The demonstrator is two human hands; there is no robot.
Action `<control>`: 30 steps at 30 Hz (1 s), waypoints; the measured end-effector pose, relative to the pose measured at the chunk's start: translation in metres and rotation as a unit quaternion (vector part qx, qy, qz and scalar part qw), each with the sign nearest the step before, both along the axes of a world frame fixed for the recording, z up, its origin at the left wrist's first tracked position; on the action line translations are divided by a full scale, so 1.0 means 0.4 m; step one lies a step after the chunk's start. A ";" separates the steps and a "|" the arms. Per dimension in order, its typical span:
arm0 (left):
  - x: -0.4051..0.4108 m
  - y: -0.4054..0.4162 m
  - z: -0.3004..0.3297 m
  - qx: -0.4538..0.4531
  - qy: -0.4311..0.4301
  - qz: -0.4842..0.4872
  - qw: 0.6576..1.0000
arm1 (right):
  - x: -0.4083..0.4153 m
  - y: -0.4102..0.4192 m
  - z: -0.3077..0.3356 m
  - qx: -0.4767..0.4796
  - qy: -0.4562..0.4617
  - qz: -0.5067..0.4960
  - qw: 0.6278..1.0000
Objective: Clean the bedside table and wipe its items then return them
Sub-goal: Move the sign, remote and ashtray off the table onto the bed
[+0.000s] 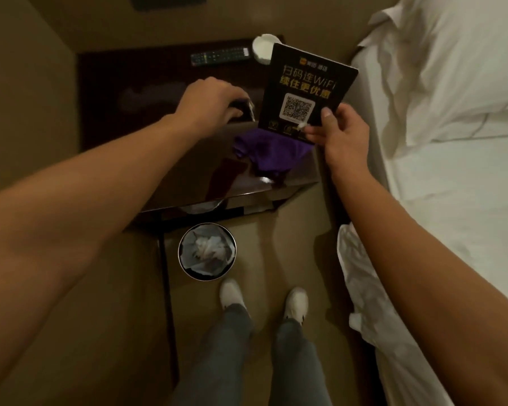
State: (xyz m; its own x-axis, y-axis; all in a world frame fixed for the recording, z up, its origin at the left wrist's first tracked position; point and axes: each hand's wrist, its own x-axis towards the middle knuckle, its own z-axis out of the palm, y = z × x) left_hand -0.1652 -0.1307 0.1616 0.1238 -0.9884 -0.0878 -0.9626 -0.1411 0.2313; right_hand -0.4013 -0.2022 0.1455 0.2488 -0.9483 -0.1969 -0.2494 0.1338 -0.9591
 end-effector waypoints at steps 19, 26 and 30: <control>-0.614 -0.112 -0.039 0.004 0.053 -0.182 0.982 | -0.634 0.095 -0.076 0.037 0.005 -0.209 0.977; -0.889 -0.128 -0.075 0.041 0.035 -0.238 0.970 | -0.904 0.169 -0.128 0.060 -0.005 -0.268 0.962; -1.052 -0.150 -0.087 0.063 0.016 -0.274 0.960 | -1.060 0.207 -0.146 0.068 -0.015 -0.297 0.952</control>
State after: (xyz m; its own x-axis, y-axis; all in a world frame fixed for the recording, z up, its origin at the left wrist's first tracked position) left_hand -0.5861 -0.1906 0.1269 -0.4156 -0.8858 -0.2063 -0.8931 0.3545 0.2770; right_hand -0.8252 -0.1192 0.0873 -0.3163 -0.8898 -0.3290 -0.0646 0.3662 -0.9283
